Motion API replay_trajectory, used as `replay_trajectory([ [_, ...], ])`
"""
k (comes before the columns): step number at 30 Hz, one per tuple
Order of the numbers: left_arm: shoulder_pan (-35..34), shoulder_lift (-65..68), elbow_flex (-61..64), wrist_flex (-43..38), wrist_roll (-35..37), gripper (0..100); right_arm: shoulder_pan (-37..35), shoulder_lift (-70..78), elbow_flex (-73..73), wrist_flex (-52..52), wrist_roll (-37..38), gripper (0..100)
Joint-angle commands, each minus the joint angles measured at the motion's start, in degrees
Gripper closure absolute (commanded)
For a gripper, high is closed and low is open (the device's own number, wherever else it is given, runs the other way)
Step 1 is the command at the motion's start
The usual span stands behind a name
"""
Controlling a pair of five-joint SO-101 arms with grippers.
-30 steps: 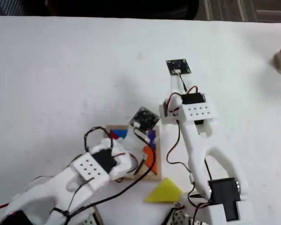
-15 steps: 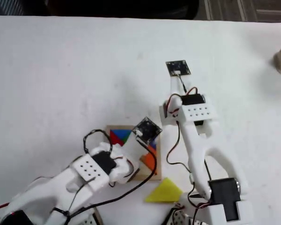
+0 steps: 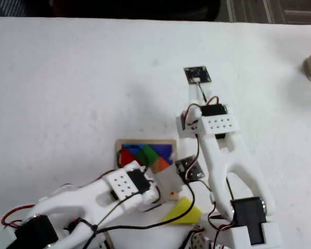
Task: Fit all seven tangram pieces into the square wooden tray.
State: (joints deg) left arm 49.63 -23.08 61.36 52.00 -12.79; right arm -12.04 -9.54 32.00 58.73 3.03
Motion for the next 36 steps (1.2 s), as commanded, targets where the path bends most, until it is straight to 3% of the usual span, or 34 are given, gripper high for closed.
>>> replay_trajectory([
  [1,1.0,-6.9,-1.7,4.8,-2.9,87,0.4,-2.6,-0.4,-0.9,0.3,87.9],
  [5,0.9,-14.0,3.9,5.3,-7.3,73,0.4,-2.6,-0.4,-0.9,0.3,87.9],
  [10,-1.3,-13.4,5.6,2.4,-10.4,75,0.5,-2.6,-0.4,-0.9,0.3,87.9],
  [15,-6.4,-2.1,-1.0,0.8,-9.9,76,0.7,-2.6,-0.4,-0.9,0.3,87.9],
  [18,-6.3,7.9,-7.0,0.7,-1.8,77,0.8,-2.6,-0.4,-0.9,0.3,87.9],
  [21,-6.4,15.9,-12.9,1.1,6.9,84,0.8,-2.6,-0.4,-0.9,0.3,87.9],
  [25,-6.6,20.0,-17.8,2.7,9.1,91,0.9,-2.7,-0.4,-0.9,0.3,87.9],
  [27,-7.0,20.0,-18.7,2.3,13.5,90,0.9,-2.8,-0.4,-0.9,0.3,87.9],
  [30,-10.5,20.0,-20.4,-0.7,20.6,90,0.9,-2.9,-0.4,-0.9,0.3,87.9],
  [36,-22.5,20.4,-24.4,-8.1,28.0,89,0.9,-2.9,-0.4,-0.9,0.3,87.9],
])
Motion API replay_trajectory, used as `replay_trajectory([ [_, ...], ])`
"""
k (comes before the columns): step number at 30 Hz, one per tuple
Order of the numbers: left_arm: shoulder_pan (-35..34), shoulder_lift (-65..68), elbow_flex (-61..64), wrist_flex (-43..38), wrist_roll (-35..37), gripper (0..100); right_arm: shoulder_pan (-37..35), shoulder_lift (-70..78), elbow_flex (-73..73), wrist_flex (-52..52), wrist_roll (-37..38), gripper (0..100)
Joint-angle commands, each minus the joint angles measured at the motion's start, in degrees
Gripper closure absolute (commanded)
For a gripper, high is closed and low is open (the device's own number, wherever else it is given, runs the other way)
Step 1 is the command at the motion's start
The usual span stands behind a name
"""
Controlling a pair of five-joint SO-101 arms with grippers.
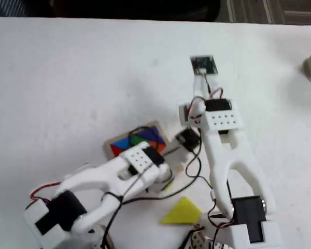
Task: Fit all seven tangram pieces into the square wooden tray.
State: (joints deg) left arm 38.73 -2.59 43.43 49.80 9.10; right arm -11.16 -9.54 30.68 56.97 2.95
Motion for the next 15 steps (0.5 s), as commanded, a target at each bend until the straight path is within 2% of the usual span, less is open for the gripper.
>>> replay_trajectory([
  [1,-13.6,0.0,-6.9,-7.0,7.7,89,0.0,-2.9,1.0,0.8,0.4,87.9],
  [7,-20.4,0.0,-10.8,-11.3,16.7,88,-0.1,-2.9,1.0,0.8,0.4,87.9],
  [15,-20.7,0.0,-11.3,-12.2,21.4,74,0.2,-3.1,1.0,0.8,0.4,87.9],
])
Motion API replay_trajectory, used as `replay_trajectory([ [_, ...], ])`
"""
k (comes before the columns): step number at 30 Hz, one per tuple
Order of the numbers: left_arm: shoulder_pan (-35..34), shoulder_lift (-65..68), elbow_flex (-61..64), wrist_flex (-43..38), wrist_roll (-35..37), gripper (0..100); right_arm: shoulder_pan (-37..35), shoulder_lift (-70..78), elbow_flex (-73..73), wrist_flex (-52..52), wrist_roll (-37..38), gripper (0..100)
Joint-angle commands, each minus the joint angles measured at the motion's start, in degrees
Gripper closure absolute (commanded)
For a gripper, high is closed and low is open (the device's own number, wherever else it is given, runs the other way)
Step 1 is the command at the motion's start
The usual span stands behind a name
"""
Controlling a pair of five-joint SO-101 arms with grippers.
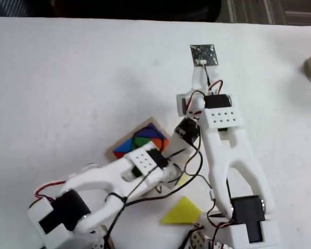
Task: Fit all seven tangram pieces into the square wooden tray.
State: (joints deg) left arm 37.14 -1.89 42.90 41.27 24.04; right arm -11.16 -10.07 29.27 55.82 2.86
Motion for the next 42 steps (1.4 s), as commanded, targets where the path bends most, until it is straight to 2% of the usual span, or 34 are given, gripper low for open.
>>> replay_trajectory([
  [1,-19.1,-0.7,-10.7,-3.6,6.4,74,1.4,-2.8,2.1,2.1,0.4,87.9],
  [5,-18.8,-0.7,-8.8,-4.0,6.1,74,12.4,-6.0,0.4,2.2,-0.3,89.6],
  [8,-18.7,-0.7,-7.7,-4.0,6.1,74,17.5,-10.6,1.4,2.2,-4.2,93.7],
  [12,-18.6,-0.7,-7.4,-3.6,5.7,74,18.3,-14.8,3.9,1.9,-5.5,93.6],
  [19,-16.7,-0.7,-5.8,-3.6,-0.6,74,18.3,-13.6,4.2,0.7,-5.5,93.5],
  [25,-11.4,-1.1,-5.1,-2.0,-8.2,75,20.7,-13.8,4.1,2.1,-5.5,93.9],
  [27,-10.3,-1.2,-5.3,-1.0,-9.8,80,22.1,-13.9,4.0,2.9,-5.5,93.9],
  [31,-8.5,-1.2,-5.6,-0.7,-16.8,99,24.9,-13.9,4.2,3.6,-5.5,93.9],
  [33,-7.2,-1.2,-5.1,-0.3,-19.0,95,26.9,-13.8,4.2,3.9,-5.5,93.9],
  [37,-2.4,-1.2,-5.4,4.7,-20.7,98,29.9,-13.3,4.4,4.3,-5.5,93.9],
  [42,6.5,-1.2,-5.1,9.9,-31.6,98,29.8,-13.4,7.3,1.5,-5.5,93.9],
])
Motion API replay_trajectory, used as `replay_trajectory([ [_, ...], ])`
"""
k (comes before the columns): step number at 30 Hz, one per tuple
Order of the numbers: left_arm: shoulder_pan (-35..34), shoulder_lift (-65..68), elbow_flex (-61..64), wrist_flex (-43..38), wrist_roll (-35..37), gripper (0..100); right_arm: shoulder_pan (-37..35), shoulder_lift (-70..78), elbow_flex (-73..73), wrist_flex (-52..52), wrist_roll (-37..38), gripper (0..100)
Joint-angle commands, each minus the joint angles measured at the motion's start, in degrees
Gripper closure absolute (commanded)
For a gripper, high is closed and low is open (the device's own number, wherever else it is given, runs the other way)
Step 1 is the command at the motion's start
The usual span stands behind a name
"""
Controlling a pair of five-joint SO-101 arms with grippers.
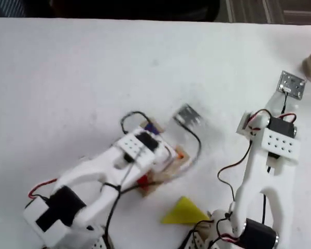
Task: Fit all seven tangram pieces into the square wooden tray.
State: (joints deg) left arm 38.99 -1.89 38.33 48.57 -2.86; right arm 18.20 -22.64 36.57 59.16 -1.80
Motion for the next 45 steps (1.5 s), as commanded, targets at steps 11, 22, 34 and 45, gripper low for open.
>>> replay_trajectory([
  [11,4.8,-0.7,-0.3,3.0,-5.0,92,0.5,-0.8,1.0,-3.3,-0.4,93.9],
  [22,4.3,-0.7,1.8,2.9,-4.6,78,0.5,-0.8,1.0,-3.4,-0.4,93.9],
  [34,-7.2,1.2,-1.0,-7.7,12.0,88,0.5,-0.8,1.1,-3.2,-0.4,93.9],
  [45,-16.6,15.0,-18.7,-2.8,13.0,90,0.4,-0.9,1.8,-3.4,-0.3,93.8],
])
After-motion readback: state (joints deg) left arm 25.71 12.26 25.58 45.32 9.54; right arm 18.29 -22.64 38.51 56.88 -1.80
